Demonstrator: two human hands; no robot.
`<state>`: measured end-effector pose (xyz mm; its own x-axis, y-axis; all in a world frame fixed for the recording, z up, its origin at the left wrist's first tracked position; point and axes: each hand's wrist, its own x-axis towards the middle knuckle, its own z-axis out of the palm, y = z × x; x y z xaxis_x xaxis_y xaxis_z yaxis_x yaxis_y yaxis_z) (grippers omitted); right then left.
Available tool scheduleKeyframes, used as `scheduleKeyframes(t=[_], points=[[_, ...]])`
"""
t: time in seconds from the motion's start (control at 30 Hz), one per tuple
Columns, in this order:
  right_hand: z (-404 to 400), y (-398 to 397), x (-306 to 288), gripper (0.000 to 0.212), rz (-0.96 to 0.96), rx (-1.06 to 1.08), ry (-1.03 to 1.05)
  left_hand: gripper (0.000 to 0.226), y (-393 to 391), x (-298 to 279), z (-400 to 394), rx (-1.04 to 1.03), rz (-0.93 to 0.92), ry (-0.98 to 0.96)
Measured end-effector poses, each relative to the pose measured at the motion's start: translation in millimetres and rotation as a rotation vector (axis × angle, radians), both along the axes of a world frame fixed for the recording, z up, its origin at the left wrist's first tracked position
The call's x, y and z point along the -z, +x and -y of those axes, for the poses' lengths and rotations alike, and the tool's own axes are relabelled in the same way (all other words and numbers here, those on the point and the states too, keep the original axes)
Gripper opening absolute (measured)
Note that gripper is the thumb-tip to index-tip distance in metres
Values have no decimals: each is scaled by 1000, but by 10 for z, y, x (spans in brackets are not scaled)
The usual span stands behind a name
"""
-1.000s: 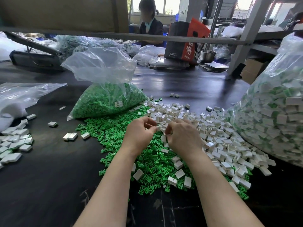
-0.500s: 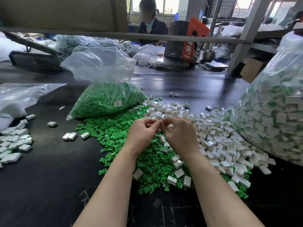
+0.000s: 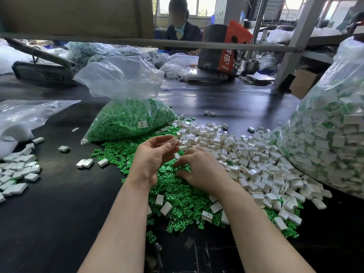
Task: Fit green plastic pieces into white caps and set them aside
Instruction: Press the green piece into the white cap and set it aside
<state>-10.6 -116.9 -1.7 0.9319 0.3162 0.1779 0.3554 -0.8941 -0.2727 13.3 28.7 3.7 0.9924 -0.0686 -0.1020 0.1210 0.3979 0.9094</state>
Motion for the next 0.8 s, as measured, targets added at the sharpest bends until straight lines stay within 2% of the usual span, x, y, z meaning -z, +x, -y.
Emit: scheduleKeyframes(t=[0.1, 0.3, 0.4, 0.5, 0.6, 0.7, 0.8], points=[[9, 4, -11, 20, 10, 30, 25, 33, -7, 0, 24, 39, 20, -50], [25, 1, 59, 15, 64, 70, 141, 31, -4, 21, 36, 141, 42, -170], [45, 11, 31, 12, 67, 157, 419, 30, 6, 30, 17, 139, 37, -192], [70, -7, -48, 3, 20, 195, 861, 29, 12, 40, 20, 131, 44, -167], [94, -40, -112, 11, -60, 155, 1246, 31, 6, 35, 31, 128, 46, -140], [105, -47, -125, 19, -160, 134, 1409, 32, -14, 19, 40, 131, 46, -126], [115, -29, -111, 16, -188, 164, 1460, 34, -29, 8, 53, 129, 45, -110]])
